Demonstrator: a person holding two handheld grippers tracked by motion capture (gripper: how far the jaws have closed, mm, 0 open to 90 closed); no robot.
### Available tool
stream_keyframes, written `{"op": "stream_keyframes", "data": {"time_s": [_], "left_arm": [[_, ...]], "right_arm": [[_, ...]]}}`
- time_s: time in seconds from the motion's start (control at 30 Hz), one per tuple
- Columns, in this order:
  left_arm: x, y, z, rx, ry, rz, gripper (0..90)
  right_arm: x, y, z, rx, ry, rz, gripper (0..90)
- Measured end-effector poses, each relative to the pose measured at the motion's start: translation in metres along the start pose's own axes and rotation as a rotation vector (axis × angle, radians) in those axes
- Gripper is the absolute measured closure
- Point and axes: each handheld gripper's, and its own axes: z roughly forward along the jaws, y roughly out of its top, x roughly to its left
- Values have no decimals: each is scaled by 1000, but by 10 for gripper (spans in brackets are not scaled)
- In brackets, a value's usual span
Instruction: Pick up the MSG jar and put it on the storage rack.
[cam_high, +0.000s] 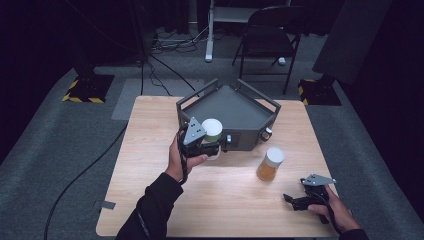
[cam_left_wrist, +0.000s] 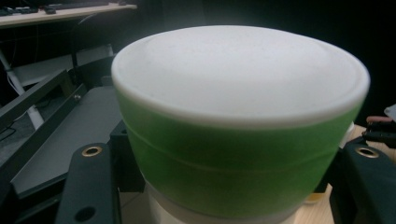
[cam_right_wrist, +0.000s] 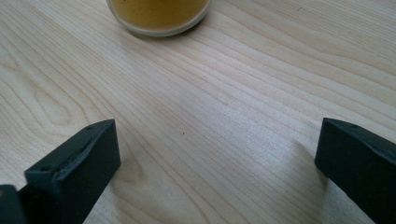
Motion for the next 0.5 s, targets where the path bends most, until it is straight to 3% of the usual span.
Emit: {"op": "stream_keyframes", "data": {"time_s": [0.5], "left_arm": [[15,32,14,-47,22,16,346]], "right_arm": [[0,0,0,0,2,-1,0]]}}
